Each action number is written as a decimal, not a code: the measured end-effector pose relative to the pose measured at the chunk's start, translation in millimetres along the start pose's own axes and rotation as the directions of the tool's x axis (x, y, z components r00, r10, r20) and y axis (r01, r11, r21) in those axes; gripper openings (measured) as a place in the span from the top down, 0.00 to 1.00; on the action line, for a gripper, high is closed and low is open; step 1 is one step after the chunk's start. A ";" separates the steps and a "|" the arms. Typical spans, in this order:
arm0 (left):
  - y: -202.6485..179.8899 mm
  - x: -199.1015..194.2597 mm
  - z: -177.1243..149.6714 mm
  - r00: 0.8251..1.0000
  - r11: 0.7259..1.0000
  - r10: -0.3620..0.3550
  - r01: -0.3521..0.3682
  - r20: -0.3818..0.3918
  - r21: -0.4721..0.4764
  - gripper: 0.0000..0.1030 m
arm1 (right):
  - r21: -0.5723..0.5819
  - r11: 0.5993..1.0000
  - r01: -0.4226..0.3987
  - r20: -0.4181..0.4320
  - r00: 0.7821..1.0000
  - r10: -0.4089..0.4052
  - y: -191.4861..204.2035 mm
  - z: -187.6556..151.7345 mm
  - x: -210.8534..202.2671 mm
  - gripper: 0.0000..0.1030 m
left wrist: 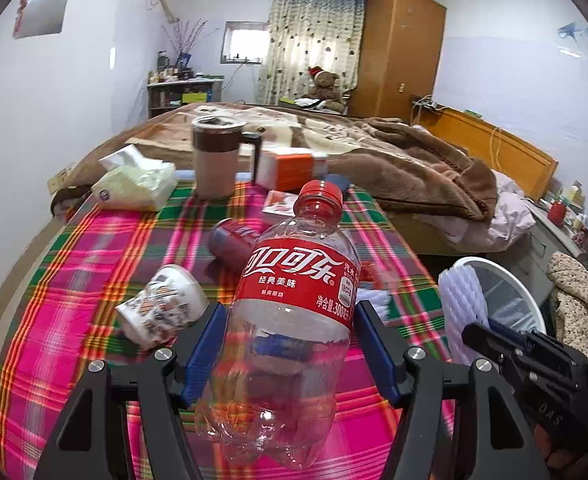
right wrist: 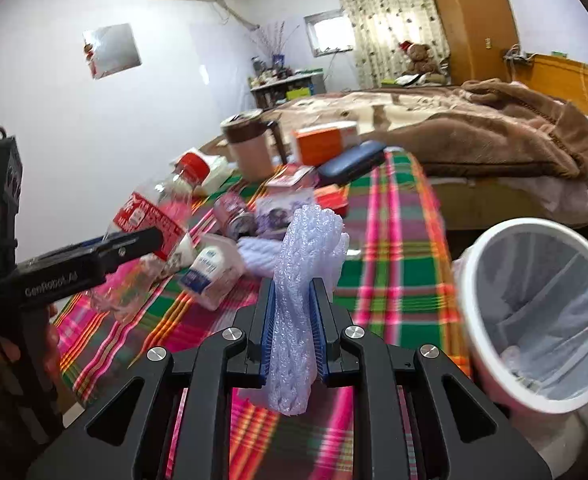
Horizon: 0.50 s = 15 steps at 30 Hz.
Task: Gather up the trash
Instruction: 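Carry the foam sleeve and Coca-Cola bottle over the trash bin with both tools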
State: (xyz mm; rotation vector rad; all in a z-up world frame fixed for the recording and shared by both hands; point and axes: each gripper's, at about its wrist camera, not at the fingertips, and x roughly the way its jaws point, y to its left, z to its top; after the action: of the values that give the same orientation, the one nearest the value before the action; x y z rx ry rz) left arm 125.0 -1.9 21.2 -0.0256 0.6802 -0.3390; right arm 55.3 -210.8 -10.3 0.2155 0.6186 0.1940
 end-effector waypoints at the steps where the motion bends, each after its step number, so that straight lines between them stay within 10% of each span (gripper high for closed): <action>1: -5.2 -0.4 0.6 1.000 1.000 -0.005 0.005 0.003 0.007 0.36 | 0.005 1.000 0.008 0.009 1.000 -0.009 -4.6 1.8 -3.9 0.83; 15: -96.9 12.7 12.1 0.992 0.988 -0.125 0.124 0.004 0.094 0.36 | 0.090 0.993 0.083 0.084 0.992 -0.090 -71.4 13.4 -46.8 0.83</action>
State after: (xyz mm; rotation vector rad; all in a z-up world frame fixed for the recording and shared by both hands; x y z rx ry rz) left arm 112.8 -98.5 35.8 0.0195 0.6542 -0.4903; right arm 34.1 -292.6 7.8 0.2782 0.5478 0.0737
